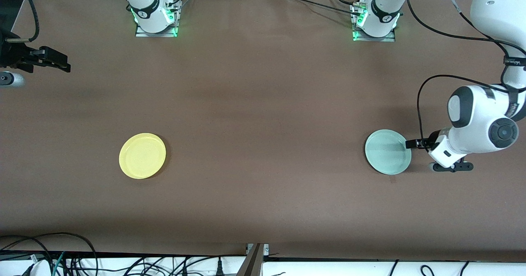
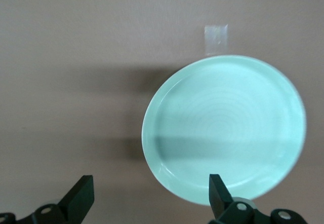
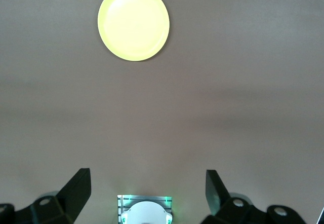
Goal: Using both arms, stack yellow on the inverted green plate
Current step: 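Lower the left gripper to the rim of the green plate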
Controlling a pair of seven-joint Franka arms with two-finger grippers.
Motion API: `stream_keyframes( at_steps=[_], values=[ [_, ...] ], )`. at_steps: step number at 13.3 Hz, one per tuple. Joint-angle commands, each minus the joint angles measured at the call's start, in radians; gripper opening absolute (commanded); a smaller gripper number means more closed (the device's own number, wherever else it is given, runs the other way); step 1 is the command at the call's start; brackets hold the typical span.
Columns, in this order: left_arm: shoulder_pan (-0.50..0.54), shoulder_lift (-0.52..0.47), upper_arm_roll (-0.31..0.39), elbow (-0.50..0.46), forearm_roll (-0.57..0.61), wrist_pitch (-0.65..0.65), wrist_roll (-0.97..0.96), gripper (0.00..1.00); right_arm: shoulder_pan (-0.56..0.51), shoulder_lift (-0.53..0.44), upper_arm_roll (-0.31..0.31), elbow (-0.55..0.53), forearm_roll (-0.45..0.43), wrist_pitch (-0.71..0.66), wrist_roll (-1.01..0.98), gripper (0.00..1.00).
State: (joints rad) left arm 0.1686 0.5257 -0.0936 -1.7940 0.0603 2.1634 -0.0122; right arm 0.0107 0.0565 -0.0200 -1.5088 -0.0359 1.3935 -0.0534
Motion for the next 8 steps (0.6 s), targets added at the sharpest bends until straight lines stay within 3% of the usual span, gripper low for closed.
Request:
stream_keyframes(
  at_steps=[1, 8],
  values=[
    [0.02, -0.032, -0.008, -0.155, 0.023, 0.163, 0.011, 1.0, -0.012, 0.006, 0.006, 0.021, 0.002, 0.002, -0.008, 1.0],
    [0.02, 0.023, 0.002, -0.153, 0.024, 0.236, 0.012, 1.0, -0.012, 0.006, 0.006, 0.021, 0.002, 0.004, -0.008, 1.0]
  ],
)
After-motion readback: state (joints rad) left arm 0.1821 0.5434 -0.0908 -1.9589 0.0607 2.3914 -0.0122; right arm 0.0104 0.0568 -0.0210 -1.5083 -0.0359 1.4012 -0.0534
